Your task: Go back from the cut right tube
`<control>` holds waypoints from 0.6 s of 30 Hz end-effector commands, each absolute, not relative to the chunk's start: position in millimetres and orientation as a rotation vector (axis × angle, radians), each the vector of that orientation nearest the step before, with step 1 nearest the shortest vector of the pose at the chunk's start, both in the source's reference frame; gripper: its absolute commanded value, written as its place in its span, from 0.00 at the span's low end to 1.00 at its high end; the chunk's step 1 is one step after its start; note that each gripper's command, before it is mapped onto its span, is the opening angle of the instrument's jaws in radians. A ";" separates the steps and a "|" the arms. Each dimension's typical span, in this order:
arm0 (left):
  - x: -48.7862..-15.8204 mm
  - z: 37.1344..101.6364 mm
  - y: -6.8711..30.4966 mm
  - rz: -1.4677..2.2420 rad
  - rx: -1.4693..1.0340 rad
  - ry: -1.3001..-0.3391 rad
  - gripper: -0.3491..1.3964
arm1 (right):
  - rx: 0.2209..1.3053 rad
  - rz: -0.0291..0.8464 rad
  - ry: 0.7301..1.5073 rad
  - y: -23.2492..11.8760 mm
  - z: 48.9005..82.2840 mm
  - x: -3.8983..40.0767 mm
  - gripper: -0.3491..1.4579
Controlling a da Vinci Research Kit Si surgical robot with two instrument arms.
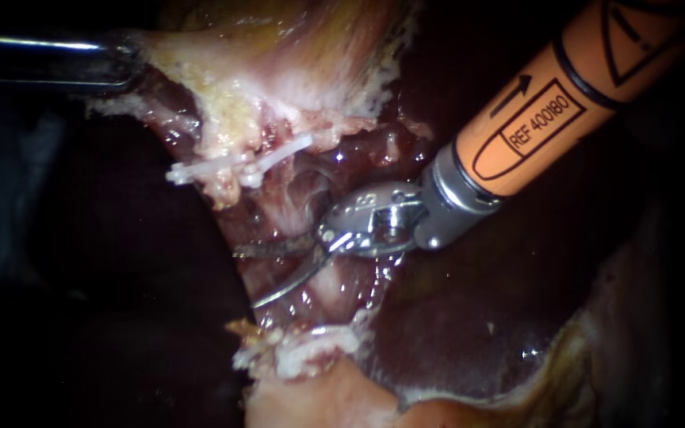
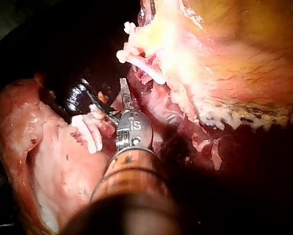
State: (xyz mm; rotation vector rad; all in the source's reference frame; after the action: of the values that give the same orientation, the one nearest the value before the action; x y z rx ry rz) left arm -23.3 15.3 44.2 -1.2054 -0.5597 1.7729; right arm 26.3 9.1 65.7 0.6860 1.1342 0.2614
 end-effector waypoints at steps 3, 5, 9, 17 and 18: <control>-23.3 44.2 15.3 1.773 -1.206 -0.560 0.00 | 0.554 0.298 1.132 8.9 64.3 24.6 0.98; -23.2 44.2 15.3 1.773 -1.206 -0.560 0.00 | 0.490 0.285 1.111 8.5 63.6 23.5 0.98; -23.2 44.2 15.3 1.773 -1.206 -0.561 0.00 | 0.389 0.228 0.971 8.2 61.9 20.7 0.98; -23.1 44.2 15.3 1.774 -1.206 -0.561 0.00 | 0.323 0.213 0.857 9.8 59.2 14.8 0.98; -23.1 44.2 15.3 1.774 -1.206 -0.561 0.00 | 0.322 0.218 0.854 10.0 59.0 14.1 0.98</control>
State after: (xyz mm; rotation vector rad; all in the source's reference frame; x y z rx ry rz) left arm -23.1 15.3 44.2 -1.2066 -0.5609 1.7737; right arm 13.4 10.3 58.8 0.3204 0.8498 0.2175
